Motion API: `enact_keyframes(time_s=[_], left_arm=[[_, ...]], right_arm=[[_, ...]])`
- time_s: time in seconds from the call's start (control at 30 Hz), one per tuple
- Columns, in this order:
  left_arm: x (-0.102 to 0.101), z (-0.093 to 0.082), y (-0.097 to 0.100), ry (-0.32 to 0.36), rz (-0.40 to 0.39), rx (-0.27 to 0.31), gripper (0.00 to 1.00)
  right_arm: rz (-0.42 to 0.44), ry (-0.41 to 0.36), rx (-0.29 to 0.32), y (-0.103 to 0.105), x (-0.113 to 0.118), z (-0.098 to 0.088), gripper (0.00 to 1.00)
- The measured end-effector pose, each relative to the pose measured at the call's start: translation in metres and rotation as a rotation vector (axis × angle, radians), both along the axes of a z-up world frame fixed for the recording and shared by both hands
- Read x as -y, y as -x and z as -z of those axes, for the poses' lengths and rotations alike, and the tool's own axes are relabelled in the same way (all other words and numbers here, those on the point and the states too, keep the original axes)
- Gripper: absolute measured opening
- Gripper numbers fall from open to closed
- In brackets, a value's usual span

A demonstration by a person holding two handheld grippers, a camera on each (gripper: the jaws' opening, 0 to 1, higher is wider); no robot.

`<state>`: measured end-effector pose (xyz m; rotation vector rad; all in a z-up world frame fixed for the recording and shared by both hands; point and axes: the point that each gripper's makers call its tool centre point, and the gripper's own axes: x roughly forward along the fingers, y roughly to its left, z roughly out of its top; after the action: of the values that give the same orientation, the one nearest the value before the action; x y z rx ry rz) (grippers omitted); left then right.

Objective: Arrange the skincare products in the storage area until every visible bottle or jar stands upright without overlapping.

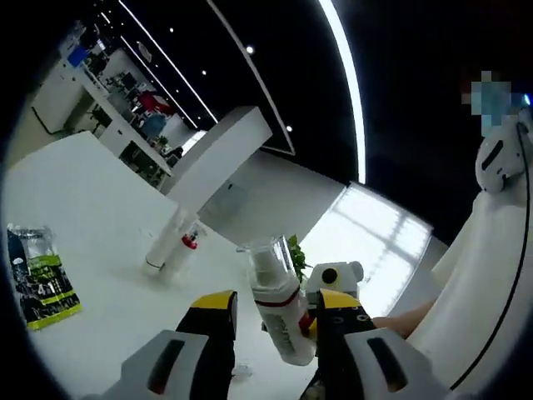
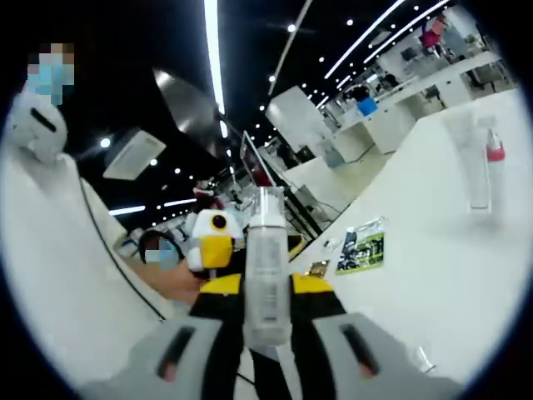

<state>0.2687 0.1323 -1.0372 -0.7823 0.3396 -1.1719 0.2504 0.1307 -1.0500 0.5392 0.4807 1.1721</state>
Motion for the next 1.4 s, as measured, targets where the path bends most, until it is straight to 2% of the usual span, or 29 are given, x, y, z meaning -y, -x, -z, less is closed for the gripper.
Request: enact_keyframes(time_s=[0.2, 0.23, 0.3, 0.37, 0.53, 0.6, 0.63, 0.67, 0.73, 0.8, 0.83, 0.87, 0.9, 0.93, 0.97, 1.1, 1.23, 1.3, 1.4], left_arm=[[0.018, -0.002, 0.011, 0.036, 0.08, 0.007, 0.34], [0.02, -0.003, 0.013, 0.053, 0.097, 0.004, 0.32], [0.021, 0.001, 0.013, 0.076, 0.114, -0.039, 0.3], [0.02, -0.002, 0.013, 0.098, 0.132, -0.042, 0.24], [0.017, -0.001, 0.008, 0.071, 0.125, -0.04, 0.23], [0.011, 0.008, 0.002, -0.014, 0.065, 0.022, 0.22], [0.01, 0.011, 0.001, -0.04, 0.056, 0.04, 0.22], [0.007, 0.02, -0.003, -0.105, 0.027, 0.059, 0.21], [0.003, 0.024, -0.007, -0.153, 0.021, 0.054, 0.21], [0.0, 0.026, -0.01, -0.178, 0.008, 0.057, 0.21], [-0.004, 0.029, -0.016, -0.24, -0.004, 0.09, 0.21], [-0.005, 0.028, -0.017, -0.263, -0.002, 0.111, 0.21], [-0.006, 0.026, -0.018, -0.285, -0.007, 0.135, 0.21], [-0.005, 0.025, -0.018, -0.292, 0.001, 0.149, 0.21], [-0.004, 0.025, -0.017, -0.331, 0.015, 0.189, 0.2], [0.006, 0.032, -0.01, -0.407, 0.072, 0.228, 0.2], [0.018, 0.033, -0.005, -0.44, 0.11, 0.254, 0.2], [0.021, 0.034, -0.001, -0.471, 0.138, 0.289, 0.2], [0.023, 0.035, 0.001, -0.488, 0.144, 0.309, 0.2]], right_arm=[[-0.009, -0.081, -0.018, 0.01, 0.003, -0.01, 0.18], [-0.007, -0.081, -0.021, 0.009, 0.002, -0.009, 0.18], [-0.009, -0.077, -0.041, 0.008, 0.002, -0.004, 0.18], [-0.018, -0.089, -0.063, 0.005, 0.001, -0.005, 0.18], [-0.044, -0.05, -0.034, 0.002, -0.004, -0.003, 0.19], [-0.008, 0.039, 0.031, -0.008, -0.003, 0.008, 0.2], [-0.006, 0.059, 0.035, -0.009, -0.004, 0.01, 0.23], [0.0, 0.091, 0.002, -0.01, -0.005, 0.014, 0.26], [-0.006, 0.162, 0.029, -0.01, -0.005, 0.017, 0.28], [-0.006, 0.173, 0.051, -0.009, -0.005, 0.009, 0.28], [-0.009, 0.173, 0.052, -0.009, -0.005, 0.007, 0.27], [-0.007, 0.177, 0.056, -0.009, -0.004, 0.005, 0.28], [0.016, 0.201, 0.094, -0.015, -0.002, 0.002, 0.28], [0.027, 0.21, 0.106, -0.017, -0.002, 0.002, 0.28], [0.05, 0.22, 0.128, -0.021, -0.003, -0.003, 0.28], [0.101, 0.254, 0.179, -0.028, -0.006, -0.012, 0.28], [0.102, 0.349, 0.212, -0.03, -0.006, -0.005, 0.27], [0.123, 0.347, 0.223, -0.032, -0.005, -0.008, 0.24], [0.133, 0.354, 0.229, -0.033, -0.002, -0.01, 0.2]])
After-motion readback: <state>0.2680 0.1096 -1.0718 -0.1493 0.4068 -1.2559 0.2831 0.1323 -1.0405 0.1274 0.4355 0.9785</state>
